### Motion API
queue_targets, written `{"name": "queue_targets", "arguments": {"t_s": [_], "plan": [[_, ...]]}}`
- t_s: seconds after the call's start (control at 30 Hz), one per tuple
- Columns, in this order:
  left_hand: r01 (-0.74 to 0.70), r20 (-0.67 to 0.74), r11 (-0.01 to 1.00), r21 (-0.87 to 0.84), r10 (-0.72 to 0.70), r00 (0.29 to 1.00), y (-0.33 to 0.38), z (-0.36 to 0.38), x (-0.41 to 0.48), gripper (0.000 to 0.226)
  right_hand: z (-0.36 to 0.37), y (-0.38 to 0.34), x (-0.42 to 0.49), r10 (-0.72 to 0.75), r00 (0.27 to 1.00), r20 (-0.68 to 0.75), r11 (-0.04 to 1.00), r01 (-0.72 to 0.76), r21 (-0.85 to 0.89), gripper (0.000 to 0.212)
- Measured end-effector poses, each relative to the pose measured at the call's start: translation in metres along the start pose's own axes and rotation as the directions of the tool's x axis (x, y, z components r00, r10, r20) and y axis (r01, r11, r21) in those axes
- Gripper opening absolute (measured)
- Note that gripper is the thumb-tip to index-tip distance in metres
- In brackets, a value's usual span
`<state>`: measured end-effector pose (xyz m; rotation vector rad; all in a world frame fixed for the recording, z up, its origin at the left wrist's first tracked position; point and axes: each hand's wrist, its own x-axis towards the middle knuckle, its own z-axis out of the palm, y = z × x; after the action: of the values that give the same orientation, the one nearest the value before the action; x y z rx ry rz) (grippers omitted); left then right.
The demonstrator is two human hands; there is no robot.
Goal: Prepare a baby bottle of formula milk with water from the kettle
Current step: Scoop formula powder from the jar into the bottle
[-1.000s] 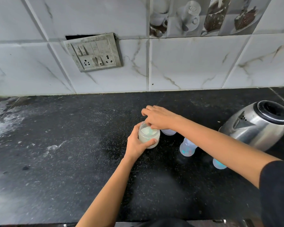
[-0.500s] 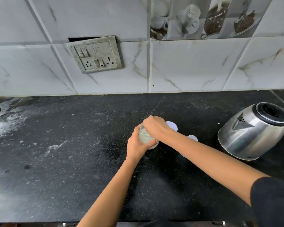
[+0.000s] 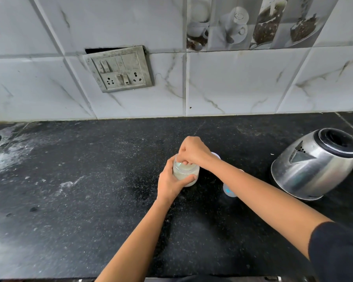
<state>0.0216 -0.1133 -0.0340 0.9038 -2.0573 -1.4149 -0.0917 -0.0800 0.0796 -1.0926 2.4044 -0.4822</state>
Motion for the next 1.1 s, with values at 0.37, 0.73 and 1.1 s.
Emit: {"name": "queue_targets", "arguments": {"t_s": [0.37,0.73,1.1], "plan": [[0.005,0.004,1.000,0.000,-0.005,1.000,0.001,-0.001,-0.001,0.079,-0.006,-0.002,0.004,0.001,1.000,0.017,1.000,-0.001,-0.003,0.008],[-0.013,0.000,1.000,0.017,0.013,1.000,0.005,-0.001,-0.002,0.080,-0.029,0.025,0.012,0.063,0.991,0.114,0.982,-0.082,0.168,0.011],[-0.013,-0.018,1.000,0.005,0.014,1.000,0.005,0.001,-0.003,0.077,-0.033,0.065,0.006,0.097,0.995,0.023,0.949,-0.100,0.299,0.009]]}}
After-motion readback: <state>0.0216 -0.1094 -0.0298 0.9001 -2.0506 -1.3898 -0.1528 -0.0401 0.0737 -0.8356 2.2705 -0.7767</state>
